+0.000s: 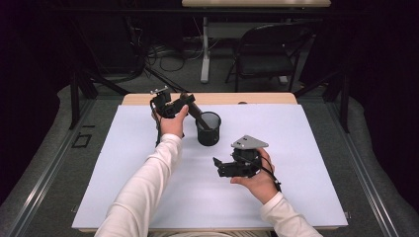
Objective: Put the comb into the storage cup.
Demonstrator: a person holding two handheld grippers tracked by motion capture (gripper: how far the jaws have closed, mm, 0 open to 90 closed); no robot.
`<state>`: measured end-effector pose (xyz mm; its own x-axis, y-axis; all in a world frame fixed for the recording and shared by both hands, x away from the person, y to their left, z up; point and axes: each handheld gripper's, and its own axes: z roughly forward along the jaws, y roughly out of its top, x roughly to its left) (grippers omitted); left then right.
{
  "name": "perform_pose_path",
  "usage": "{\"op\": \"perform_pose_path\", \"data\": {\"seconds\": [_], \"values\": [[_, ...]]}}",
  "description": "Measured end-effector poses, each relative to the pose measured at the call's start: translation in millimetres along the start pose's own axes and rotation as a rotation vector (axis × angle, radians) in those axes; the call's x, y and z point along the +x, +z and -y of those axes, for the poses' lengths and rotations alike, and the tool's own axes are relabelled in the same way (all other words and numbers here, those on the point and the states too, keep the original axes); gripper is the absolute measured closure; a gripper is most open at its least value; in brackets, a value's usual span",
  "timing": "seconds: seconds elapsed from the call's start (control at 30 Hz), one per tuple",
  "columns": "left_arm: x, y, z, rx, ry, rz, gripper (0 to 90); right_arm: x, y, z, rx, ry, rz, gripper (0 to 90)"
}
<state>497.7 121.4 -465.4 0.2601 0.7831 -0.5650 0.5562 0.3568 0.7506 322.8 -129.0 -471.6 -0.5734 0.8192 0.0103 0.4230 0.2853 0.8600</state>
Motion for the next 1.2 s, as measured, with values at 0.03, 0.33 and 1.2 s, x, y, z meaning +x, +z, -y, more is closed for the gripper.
{"op": "perform_pose_path", "data": {"seconds": [0.03, 0.33, 1.2], "values": [[0.7, -0.5, -0.4, -0.002, 0.010, 0.001, 34.8, 0.0, 0.0, -0.1, 0.001, 0.001, 0.001, 4.0], [1.5, -1.2, -1.7, -0.016, 0.018, -0.007, 29.7, 0.3, 0.3, 0.1, 0.002, 0.002, 0.000, 4.0], [2.2, -15.7, -13.8, -0.076, 0.019, 0.006, 29.4, 0.8, 1.5, 0.5, 0.008, -0.003, 0.001, 4.0]]}}
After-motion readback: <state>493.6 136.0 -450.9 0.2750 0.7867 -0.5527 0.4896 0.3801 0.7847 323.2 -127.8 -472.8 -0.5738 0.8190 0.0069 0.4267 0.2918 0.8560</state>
